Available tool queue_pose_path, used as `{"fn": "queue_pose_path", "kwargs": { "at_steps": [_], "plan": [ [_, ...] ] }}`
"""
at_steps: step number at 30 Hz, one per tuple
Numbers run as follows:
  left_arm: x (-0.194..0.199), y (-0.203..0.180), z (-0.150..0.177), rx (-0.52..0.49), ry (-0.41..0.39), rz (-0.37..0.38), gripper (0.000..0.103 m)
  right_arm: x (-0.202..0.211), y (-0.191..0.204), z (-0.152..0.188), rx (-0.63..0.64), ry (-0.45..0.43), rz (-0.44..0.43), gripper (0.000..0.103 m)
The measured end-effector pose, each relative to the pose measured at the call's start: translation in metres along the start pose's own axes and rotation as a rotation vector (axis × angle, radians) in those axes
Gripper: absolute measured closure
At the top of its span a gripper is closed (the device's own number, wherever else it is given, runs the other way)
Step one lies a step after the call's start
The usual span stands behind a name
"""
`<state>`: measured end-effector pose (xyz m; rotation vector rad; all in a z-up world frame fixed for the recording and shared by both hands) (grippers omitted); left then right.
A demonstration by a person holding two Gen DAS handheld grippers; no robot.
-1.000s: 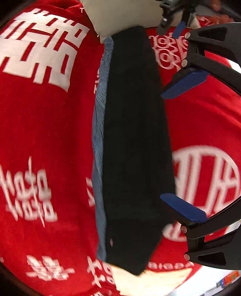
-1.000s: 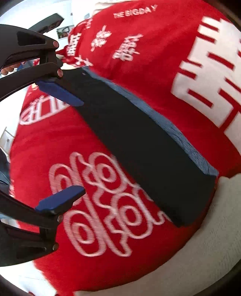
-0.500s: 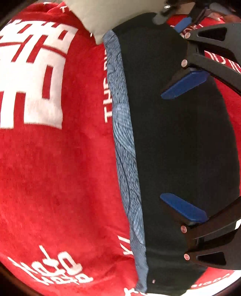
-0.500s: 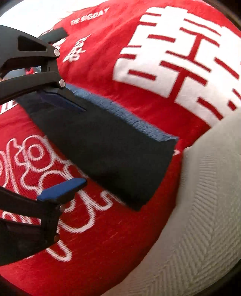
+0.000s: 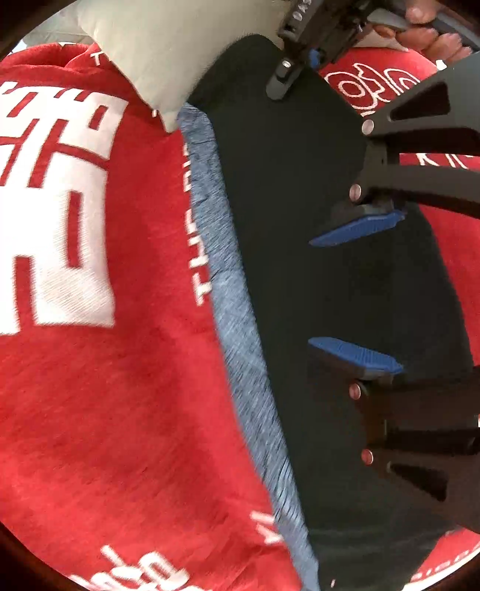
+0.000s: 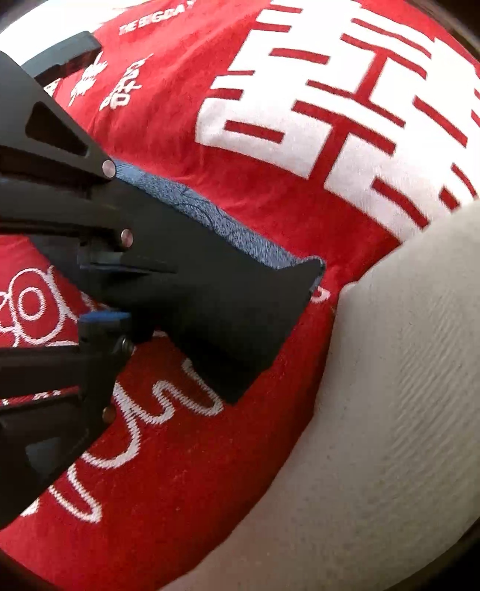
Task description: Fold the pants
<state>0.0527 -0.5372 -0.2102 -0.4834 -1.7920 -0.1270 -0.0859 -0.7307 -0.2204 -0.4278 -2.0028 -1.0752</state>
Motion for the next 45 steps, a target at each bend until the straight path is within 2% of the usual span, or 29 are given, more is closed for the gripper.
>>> {"fn": "queue_pose_path", "kwargs": {
  "at_steps": [1,3,4,5,7,13,16,18,20,22,27,30,32,34,35,36,38,39,40,42,44,45],
  "plan": [
    [-0.016,-0.002,0.007,-0.004,0.035,0.007,0.049,0.001,0.005,-0.001,0.021,-0.005,0.008,0.087],
    [-0.018,-0.009,0.021,-0.052,-0.080,-0.017,0.048,0.005,0.016,-0.002,0.071,-0.017,0.025,0.088],
    [-0.019,-0.015,0.027,-0.093,-0.111,-0.047,0.048,0.007,0.024,-0.004,0.101,-0.025,0.032,0.088],
    [-0.019,-0.015,0.028,-0.088,-0.115,-0.045,0.048,0.011,0.033,-0.005,0.144,-0.033,0.036,0.088],
    [-0.021,-0.009,0.024,-0.042,-0.097,-0.006,0.049,0.019,0.055,-0.005,0.238,-0.051,0.048,0.088],
    [-0.023,-0.010,0.024,-0.054,-0.096,0.015,0.049,0.037,0.131,0.009,0.532,-0.084,0.075,0.089],
    [-0.022,-0.004,0.021,-0.055,-0.072,0.069,0.049,0.041,0.163,0.025,0.670,-0.093,0.098,0.089],
    [-0.018,0.005,0.015,-0.046,-0.026,0.115,0.049,0.042,0.183,0.039,0.759,-0.100,0.122,0.089],
    [-0.006,0.029,0.008,0.028,0.002,0.152,0.049,0.044,0.203,0.051,0.838,-0.108,0.143,0.089],
    [0.013,0.067,0.003,0.099,-0.024,0.143,0.049,0.043,0.221,0.064,0.905,-0.106,0.159,0.089],
    [0.046,0.168,-0.004,0.201,-0.083,0.010,0.049,0.010,0.266,0.116,1.094,-0.068,0.242,0.089],
    [0.050,0.220,-0.005,0.231,-0.081,-0.085,0.049,-0.028,0.284,0.157,1.202,-0.017,0.286,0.089],
    [0.050,0.247,-0.005,0.241,-0.069,-0.106,0.048,-0.051,0.292,0.186,1.261,0.023,0.304,0.088],
    [0.048,0.266,-0.008,0.252,-0.056,-0.110,0.028,-0.074,0.297,0.216,1.325,0.074,0.327,0.087],
    [0.048,0.270,-0.006,0.254,-0.059,-0.109,0.019,-0.082,0.297,0.228,1.345,0.095,0.338,0.086],
    [0.049,0.273,-0.003,0.251,-0.068,-0.099,0.019,-0.090,0.296,0.241,1.367,0.119,0.354,0.080],
    [0.051,0.276,0.001,0.237,-0.056,-0.081,0.019,-0.093,0.295,0.258,1.430,0.118,0.412,0.077],
    [0.051,0.276,0.002,0.231,-0.048,-0.073,0.019,-0.089,0.295,0.262,1.445,0.113,0.409,0.070],
    [0.050,0.274,0.003,0.224,-0.039,-0.059,0.019,-0.083,0.294,0.264,1.441,0.115,0.388,0.066],
    [0.052,0.268,0.006,0.205,-0.028,-0.031,0.019,-0.062,0.291,0.260,1.393,0.142,0.295,0.045],
    [0.054,0.252,0.008,0.178,-0.020,0.003,0.019,-0.042,0.287,0.248,1.325,0.162,0.230,0.033],
    [0.059,0.248,0.010,0.167,-0.017,0.029,0.019,-0.029,0.283,0.236,1.272,0.150,0.215,0.033]
  ]
}}
Point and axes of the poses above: each gripper's, at about its wrist camera, not at the fingertips, and x roughly against the way its jaws point, y to its left, z to its underside, the point moved 1 cm from there along -x, roughly the way its jaws point, and after that the axes turned 11 degrees about x, right-handed, at the moved point
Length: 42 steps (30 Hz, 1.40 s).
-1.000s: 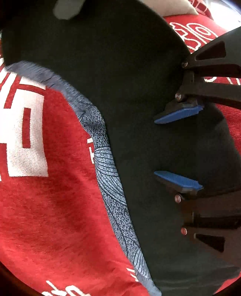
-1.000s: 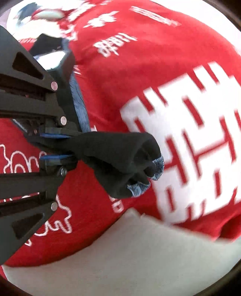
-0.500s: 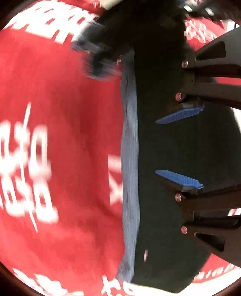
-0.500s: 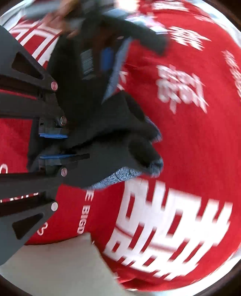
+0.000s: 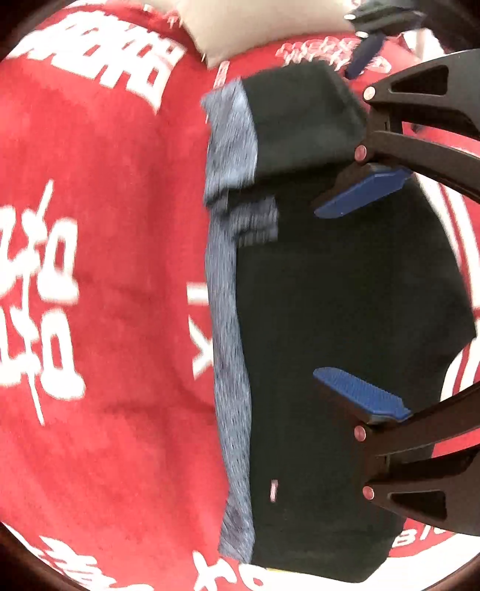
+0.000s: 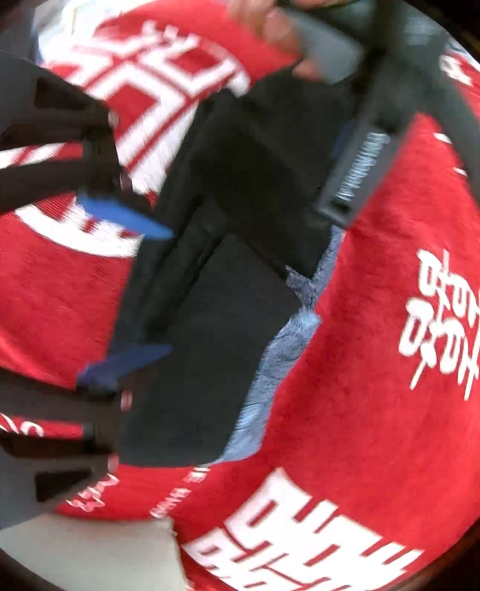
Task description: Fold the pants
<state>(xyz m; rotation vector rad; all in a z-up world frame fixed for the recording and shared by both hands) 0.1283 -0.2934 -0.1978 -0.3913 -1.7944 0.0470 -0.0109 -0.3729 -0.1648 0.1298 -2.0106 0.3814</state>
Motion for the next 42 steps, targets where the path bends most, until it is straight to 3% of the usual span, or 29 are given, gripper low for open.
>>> {"fn": "queue_pose_path", "kwargs": {
  "at_steps": [6,11,15,16,17,18,19,23,26,29,35,42],
  "plan": [
    [0.008,-0.045,0.003,-0.080,0.044,0.161,0.019,0.010,-0.095,0.032,-0.426,0.027,-0.069,0.028],
    [0.000,-0.069,0.011,-0.101,0.119,0.210,0.022,-0.004,-0.120,0.059,-0.640,0.057,-0.186,0.029],
    [-0.013,-0.078,0.014,-0.091,0.185,0.248,0.054,-0.006,-0.119,0.069,-0.678,0.051,-0.218,0.036],
    [-0.018,-0.080,0.015,-0.092,0.203,0.243,0.057,-0.007,-0.118,0.071,-0.679,0.051,-0.226,0.037],
    [-0.021,-0.081,0.016,-0.098,0.212,0.230,0.067,-0.007,-0.117,0.074,-0.681,0.052,-0.234,0.041],
    [-0.024,-0.082,0.016,-0.104,0.219,0.221,0.088,-0.008,-0.117,0.075,-0.683,0.054,-0.245,0.046],
    [-0.026,-0.082,0.016,-0.099,0.230,0.222,0.097,-0.011,-0.119,0.075,-0.685,0.055,-0.254,0.048],
    [-0.004,-0.084,0.016,-0.111,0.204,0.257,0.097,-0.011,-0.123,0.077,-0.685,0.052,-0.274,0.062],
    [0.010,-0.079,0.028,-0.163,0.182,0.226,0.097,-0.006,-0.125,0.077,-0.678,0.048,-0.274,0.062],
    [-0.010,-0.062,0.044,-0.137,0.231,0.190,0.097,-0.008,-0.122,0.079,-0.666,0.063,-0.277,0.062],
    [-0.016,-0.049,0.055,-0.074,0.201,0.226,0.097,-0.018,-0.123,0.076,-0.656,0.070,-0.286,0.062],
    [-0.014,-0.050,0.052,-0.058,0.199,0.219,0.097,-0.033,-0.159,0.059,-0.741,0.082,-0.479,0.060]
  ]
}}
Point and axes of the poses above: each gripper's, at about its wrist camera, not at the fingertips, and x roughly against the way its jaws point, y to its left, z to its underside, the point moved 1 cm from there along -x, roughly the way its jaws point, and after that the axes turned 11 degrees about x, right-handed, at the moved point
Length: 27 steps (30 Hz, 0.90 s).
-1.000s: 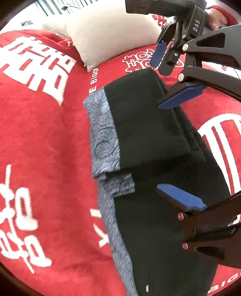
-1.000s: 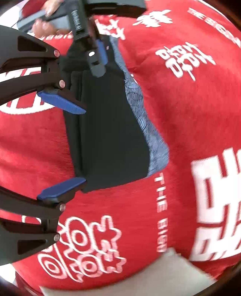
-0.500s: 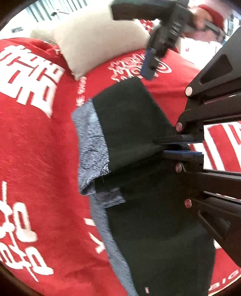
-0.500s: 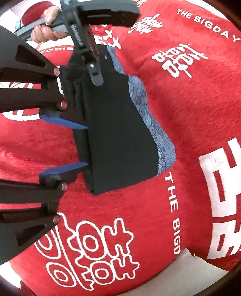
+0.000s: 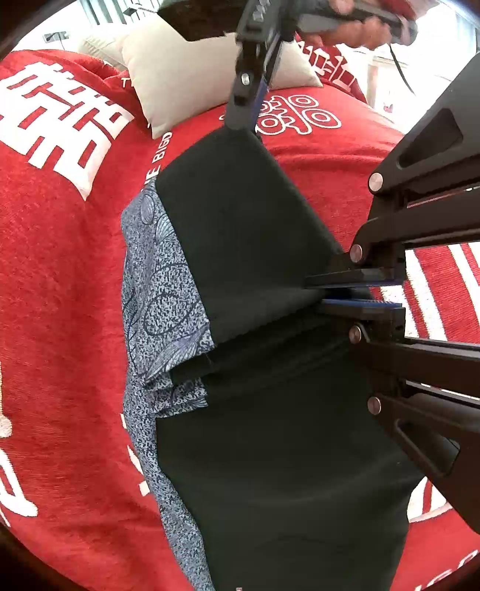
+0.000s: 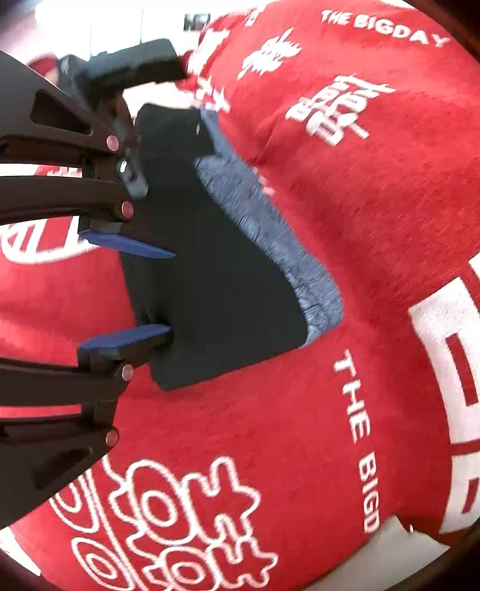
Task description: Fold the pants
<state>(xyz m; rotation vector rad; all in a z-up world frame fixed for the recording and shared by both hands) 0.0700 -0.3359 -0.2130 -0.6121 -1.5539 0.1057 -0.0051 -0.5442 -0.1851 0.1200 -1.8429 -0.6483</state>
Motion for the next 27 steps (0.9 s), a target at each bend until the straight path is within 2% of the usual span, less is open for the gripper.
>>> {"fn": "queue_pose_path", "kwargs": {
  "at_steps": [1,2,5,6,8,10,14,17,19,20,21,24,27],
  "plan": [
    [-0.001,0.000,0.000,0.004,0.002,0.004,0.097,0.001,0.002,-0.002,0.018,0.021,-0.037,0.055],
    [-0.001,0.002,0.000,0.006,0.002,0.007,0.097,0.003,0.003,-0.004,0.034,0.042,-0.078,0.045],
    [-0.002,0.001,0.001,0.003,0.006,0.007,0.097,0.012,-0.001,-0.014,0.058,0.062,-0.156,0.043],
    [-0.002,0.001,0.001,0.000,0.003,0.002,0.097,0.017,-0.004,-0.020,0.058,0.045,-0.152,0.043],
    [-0.003,0.001,0.001,0.002,0.002,-0.001,0.097,0.023,-0.014,-0.039,0.042,-0.004,-0.086,0.042],
    [-0.003,0.001,0.001,0.009,0.004,0.000,0.097,0.016,-0.028,-0.060,0.016,-0.030,-0.061,0.041],
    [-0.003,0.000,0.000,0.007,0.008,-0.009,0.097,-0.033,-0.048,-0.091,0.034,0.036,-0.039,0.041],
    [-0.004,0.000,-0.001,0.010,0.009,-0.011,0.097,-0.063,-0.053,-0.105,0.049,0.072,-0.094,0.042],
    [-0.004,0.001,-0.002,0.017,0.010,-0.009,0.097,-0.074,-0.059,-0.108,0.001,0.080,-0.155,0.048],
    [-0.005,0.001,-0.003,0.023,0.014,-0.010,0.097,-0.076,-0.061,-0.109,-0.016,0.086,-0.157,0.059],
    [-0.004,0.001,-0.005,0.029,0.020,-0.012,0.097,-0.074,-0.063,-0.108,-0.024,0.094,-0.144,0.075],
    [-0.004,-0.003,-0.012,0.006,0.031,-0.027,0.097,-0.056,-0.065,-0.103,-0.021,0.068,-0.137,0.082],
    [-0.011,-0.004,-0.016,-0.030,0.039,-0.026,0.097,-0.055,-0.077,-0.094,-0.044,0.057,-0.087,0.084]
  ]
}}
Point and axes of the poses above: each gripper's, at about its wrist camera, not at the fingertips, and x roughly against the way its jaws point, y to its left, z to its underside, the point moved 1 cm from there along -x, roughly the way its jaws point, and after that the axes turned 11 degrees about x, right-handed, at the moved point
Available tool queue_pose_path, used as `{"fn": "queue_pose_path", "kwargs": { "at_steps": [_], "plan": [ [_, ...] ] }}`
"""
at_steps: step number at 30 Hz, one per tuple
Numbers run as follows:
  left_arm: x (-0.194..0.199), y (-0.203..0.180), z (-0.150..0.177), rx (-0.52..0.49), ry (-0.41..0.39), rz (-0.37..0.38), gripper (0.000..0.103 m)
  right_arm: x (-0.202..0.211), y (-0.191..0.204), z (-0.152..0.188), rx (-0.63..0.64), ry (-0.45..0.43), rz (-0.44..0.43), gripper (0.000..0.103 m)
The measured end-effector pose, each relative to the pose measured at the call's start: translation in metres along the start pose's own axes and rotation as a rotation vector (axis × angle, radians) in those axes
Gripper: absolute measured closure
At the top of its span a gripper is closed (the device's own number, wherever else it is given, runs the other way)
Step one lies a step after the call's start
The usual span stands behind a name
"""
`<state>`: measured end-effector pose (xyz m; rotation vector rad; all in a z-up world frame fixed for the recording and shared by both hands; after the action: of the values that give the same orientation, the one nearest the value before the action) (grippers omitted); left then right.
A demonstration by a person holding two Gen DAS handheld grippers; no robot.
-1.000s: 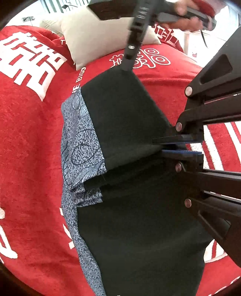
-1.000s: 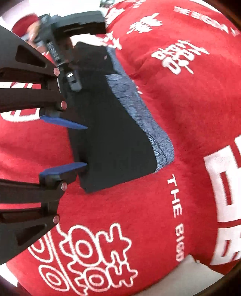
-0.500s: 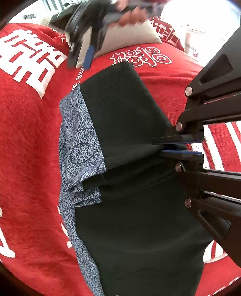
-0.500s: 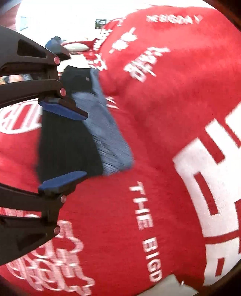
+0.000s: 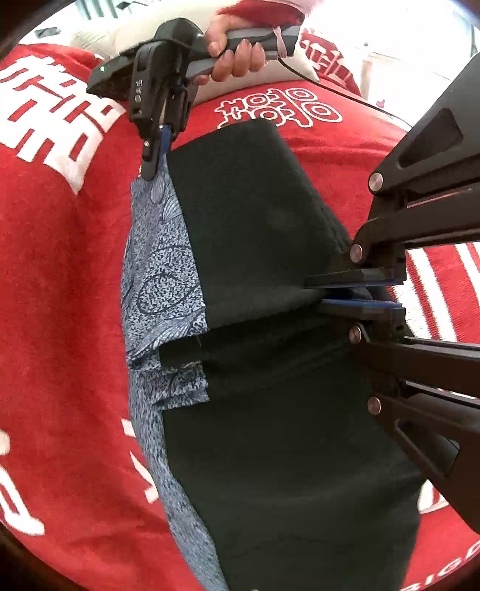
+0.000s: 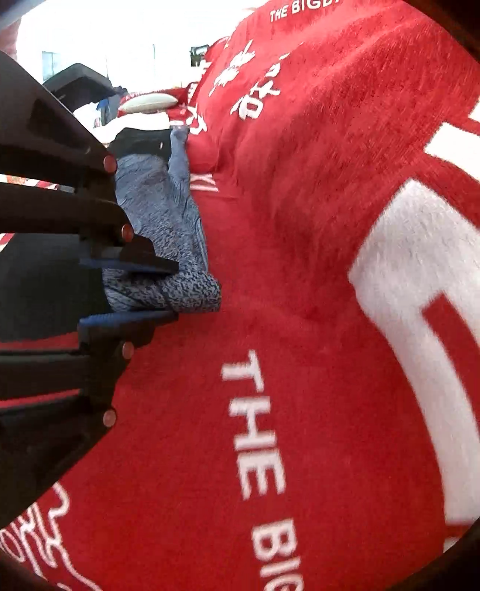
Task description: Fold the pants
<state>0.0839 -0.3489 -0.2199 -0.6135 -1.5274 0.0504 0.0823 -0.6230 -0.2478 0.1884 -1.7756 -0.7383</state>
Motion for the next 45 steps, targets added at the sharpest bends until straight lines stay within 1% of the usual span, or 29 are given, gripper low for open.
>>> {"fn": "queue_pose_path", "kwargs": {
  "at_steps": [1,2,3,5,6,7,9,10,12,14,17,19,21,22,23,24,25,26,28,31,34,35,36,37,38,39,40,42,45],
  "plan": [
    [-0.002,0.001,-0.001,-0.001,-0.005,0.004,0.097,-0.005,-0.006,0.002,-0.022,-0.006,0.008,0.084],
    [-0.002,0.002,-0.001,0.007,-0.007,0.006,0.097,-0.007,-0.011,0.003,-0.043,-0.011,0.007,0.081],
    [0.000,0.002,-0.001,0.017,-0.011,0.007,0.097,-0.009,-0.013,0.006,-0.075,-0.022,0.004,0.073],
    [0.006,0.002,0.000,0.020,-0.019,0.000,0.097,-0.003,-0.008,0.011,-0.096,-0.054,0.019,0.066],
    [0.010,0.002,0.001,0.024,-0.024,-0.006,0.095,0.004,-0.003,0.014,-0.087,-0.064,0.048,0.063],
    [0.016,0.003,0.001,0.031,-0.031,-0.022,0.089,0.011,0.003,0.018,-0.074,-0.069,0.080,0.062],
    [0.028,0.004,0.001,0.042,-0.063,-0.087,0.050,0.026,0.019,0.028,-0.023,-0.075,0.154,0.062],
    [0.037,0.003,0.000,0.043,-0.098,-0.103,0.048,0.032,0.026,0.032,0.001,-0.077,0.187,0.062],
    [0.053,-0.004,-0.006,0.027,-0.139,-0.089,0.048,0.043,0.040,0.043,0.040,-0.087,0.234,0.062],
    [0.061,-0.016,-0.016,0.003,-0.172,-0.079,0.048,0.050,0.047,0.053,0.056,-0.080,0.252,0.063],
    [0.052,-0.040,-0.033,-0.037,-0.207,-0.060,0.048,0.048,0.062,0.063,0.089,-0.079,0.256,0.082],
    [0.035,-0.048,-0.044,-0.046,-0.202,-0.048,0.048,0.040,0.071,0.069,0.101,-0.069,0.238,0.082],
    [0.011,-0.047,-0.047,-0.040,-0.176,-0.092,0.048,0.026,0.076,0.077,0.089,-0.045,0.218,0.082],
    [-0.004,-0.041,-0.047,-0.024,-0.141,-0.127,0.048,0.020,0.078,0.081,0.088,-0.040,0.223,0.082],
    [-0.017,-0.033,-0.045,-0.002,-0.106,-0.141,0.048,0.015,0.077,0.084,0.094,-0.035,0.232,0.083],
    [-0.022,-0.025,-0.041,0.004,-0.105,-0.129,0.048,0.011,0.075,0.086,0.098,-0.025,0.227,0.083],
    [-0.018,-0.026,-0.035,-0.028,-0.146,-0.120,0.048,0.006,0.073,0.088,0.094,-0.013,0.214,0.083],
    [-0.019,-0.029,-0.031,-0.065,-0.137,-0.151,0.048,0.004,0.072,0.090,0.091,-0.016,0.213,0.083],
    [-0.019,-0.030,-0.026,-0.089,-0.140,-0.174,0.048,0.003,0.069,0.091,0.082,-0.028,0.198,0.082],
    [-0.020,-0.023,-0.028,-0.049,-0.144,-0.150,0.048,-0.001,0.067,0.091,0.075,-0.027,0.186,0.082],
    [-0.021,-0.020,-0.032,0.003,-0.146,-0.132,0.046,-0.002,0.070,0.089,0.093,-0.012,0.201,0.082],
    [-0.020,-0.021,-0.032,0.006,-0.145,-0.125,0.040,-0.003,0.072,0.088,0.103,-0.011,0.206,0.080],
    [-0.021,-0.023,-0.032,0.007,-0.146,-0.121,0.037,-0.005,0.074,0.088,0.111,-0.013,0.207,0.078],
    [-0.020,-0.025,-0.029,0.009,-0.149,-0.123,0.036,-0.005,0.075,0.088,0.117,-0.017,0.202,0.075],
    [-0.020,-0.026,-0.028,0.015,-0.154,-0.124,0.035,-0.007,0.079,0.088,0.124,-0.020,0.193,0.068],
    [-0.020,-0.027,-0.028,0.021,-0.154,-0.120,0.030,-0.007,0.082,0.088,0.128,-0.025,0.186,0.061],
    [-0.020,-0.027,-0.028,0.032,-0.154,-0.108,0.029,-0.008,0.084,0.088,0.126,-0.030,0.175,0.058],
    [-0.018,-0.027,-0.028,0.044,-0.159,-0.111,0.029,-0.008,0.090,0.087,0.133,-0.036,0.161,0.043],
    [-0.009,-0.028,-0.027,0.056,-0.169,-0.123,0.029,-0.006,0.100,0.087,0.159,-0.048,0.167,0.040]
  ]
}}
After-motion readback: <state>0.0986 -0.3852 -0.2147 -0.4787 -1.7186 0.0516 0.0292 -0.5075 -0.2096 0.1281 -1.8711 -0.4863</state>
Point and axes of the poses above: each gripper's, at about its wrist camera, not at the fingertips, and x roughly against the way its jaws point, y to its left, z to its underside, the point moved 1 cm from there along -x, roughly the way its jaws point, and after that the axes turned 11 degrees about x, right-handed, at the moved point
